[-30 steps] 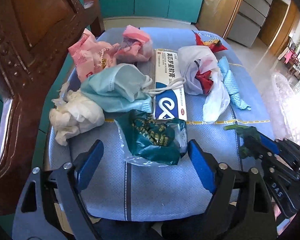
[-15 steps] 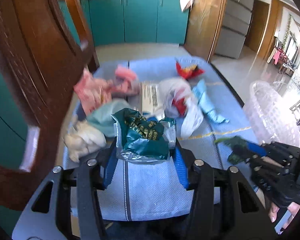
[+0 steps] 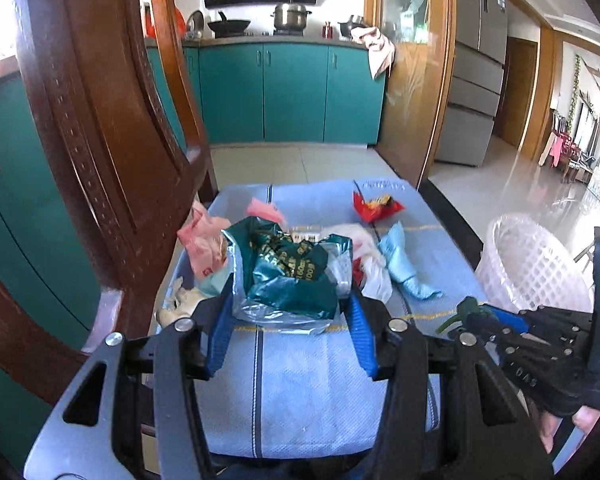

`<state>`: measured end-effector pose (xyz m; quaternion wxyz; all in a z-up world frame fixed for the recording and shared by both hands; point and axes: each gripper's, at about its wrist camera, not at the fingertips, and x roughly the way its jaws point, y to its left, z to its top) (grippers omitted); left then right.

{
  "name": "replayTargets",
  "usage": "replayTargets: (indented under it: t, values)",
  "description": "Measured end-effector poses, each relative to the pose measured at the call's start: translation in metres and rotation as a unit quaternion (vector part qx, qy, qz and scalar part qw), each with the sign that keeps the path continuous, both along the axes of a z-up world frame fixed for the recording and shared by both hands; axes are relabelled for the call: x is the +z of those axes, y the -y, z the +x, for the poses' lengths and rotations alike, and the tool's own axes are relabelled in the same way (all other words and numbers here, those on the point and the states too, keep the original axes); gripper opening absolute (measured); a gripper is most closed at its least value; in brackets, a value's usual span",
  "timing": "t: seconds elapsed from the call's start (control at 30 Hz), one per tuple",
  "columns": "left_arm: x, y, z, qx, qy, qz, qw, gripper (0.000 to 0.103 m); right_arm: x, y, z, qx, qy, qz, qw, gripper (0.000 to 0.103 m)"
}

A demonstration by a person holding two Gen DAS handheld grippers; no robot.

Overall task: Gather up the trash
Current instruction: 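Carry the leaves and green bag over the basket and open both tools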

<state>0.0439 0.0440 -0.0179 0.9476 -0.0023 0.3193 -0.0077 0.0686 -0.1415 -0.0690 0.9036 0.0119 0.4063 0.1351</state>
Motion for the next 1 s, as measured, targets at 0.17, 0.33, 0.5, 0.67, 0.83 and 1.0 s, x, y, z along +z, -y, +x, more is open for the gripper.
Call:
replayTargets:
  t: [0.17,0.33,0.5,0.67,0.83,1.0]
  values:
    - [0.009,0.02,0.004,-0.02,0.003,-0.013,0.9997,0.052,0.034,0.047,-0.007,-0.034,0.042,0.037,0.998,0.018]
    - [0.018,0.058,0.012,-0.069,0.01,-0.026,0.9972,0.052,0.061,0.122,-0.022,-0.101,0.083,0.068,0.989,0.018]
    - [0.01,0.121,0.027,-0.131,-0.004,-0.028,0.991,0.052,0.047,0.181,-0.03,-0.16,0.071,0.062,0.983,0.018]
    - [-0.008,0.184,0.045,-0.2,-0.04,-0.054,0.9775,0.052,0.031,0.212,-0.033,-0.19,0.044,0.068,0.978,0.018]
    - [-0.02,0.237,0.062,-0.294,-0.09,-0.095,0.9469,0.084,0.033,0.235,-0.037,-0.227,0.043,0.083,0.97,0.046]
    - [-0.031,0.237,0.065,-0.258,-0.081,-0.045,0.9616,0.091,0.035,0.247,-0.044,-0.249,0.054,0.081,0.964,0.056]
